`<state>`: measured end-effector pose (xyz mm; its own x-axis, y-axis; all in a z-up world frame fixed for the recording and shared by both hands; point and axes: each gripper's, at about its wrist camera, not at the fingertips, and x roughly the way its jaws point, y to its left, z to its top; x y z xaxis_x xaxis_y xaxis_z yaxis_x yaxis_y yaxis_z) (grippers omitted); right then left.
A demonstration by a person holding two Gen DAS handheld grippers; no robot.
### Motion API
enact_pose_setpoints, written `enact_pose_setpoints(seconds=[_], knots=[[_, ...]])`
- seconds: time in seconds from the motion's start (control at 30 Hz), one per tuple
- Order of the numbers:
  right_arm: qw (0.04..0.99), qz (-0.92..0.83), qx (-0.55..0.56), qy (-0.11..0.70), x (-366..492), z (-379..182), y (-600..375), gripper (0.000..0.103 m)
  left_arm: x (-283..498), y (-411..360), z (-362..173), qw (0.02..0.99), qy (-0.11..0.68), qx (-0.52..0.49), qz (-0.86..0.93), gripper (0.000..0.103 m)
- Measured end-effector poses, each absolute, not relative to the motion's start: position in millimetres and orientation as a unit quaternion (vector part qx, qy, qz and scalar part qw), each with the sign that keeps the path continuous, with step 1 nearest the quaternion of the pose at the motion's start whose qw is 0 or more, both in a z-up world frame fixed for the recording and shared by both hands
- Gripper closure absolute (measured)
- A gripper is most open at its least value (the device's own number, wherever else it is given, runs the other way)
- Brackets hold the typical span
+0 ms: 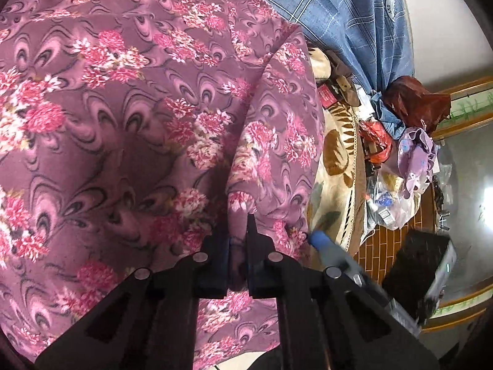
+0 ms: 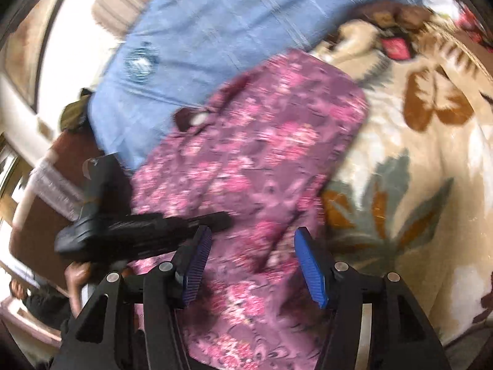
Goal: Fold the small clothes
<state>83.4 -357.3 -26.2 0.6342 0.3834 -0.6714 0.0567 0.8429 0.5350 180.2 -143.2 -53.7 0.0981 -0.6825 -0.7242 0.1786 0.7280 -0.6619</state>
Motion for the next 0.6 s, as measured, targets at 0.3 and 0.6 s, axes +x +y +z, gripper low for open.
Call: enact_pose_setpoints(seconds=[0.3, 0.6], knots=[[0.832, 0.067, 0.304, 0.459, 125, -49, -361, 0.099, 163, -112, -5, 0.724, 0.550, -0.256, -0.328, 0.099], [0.868, 0.139, 0.232, 0.417, 102, -10, -290, 0.099, 139, -39, -9, 0.760, 0.527, -0.256, -0.280, 0.099]])
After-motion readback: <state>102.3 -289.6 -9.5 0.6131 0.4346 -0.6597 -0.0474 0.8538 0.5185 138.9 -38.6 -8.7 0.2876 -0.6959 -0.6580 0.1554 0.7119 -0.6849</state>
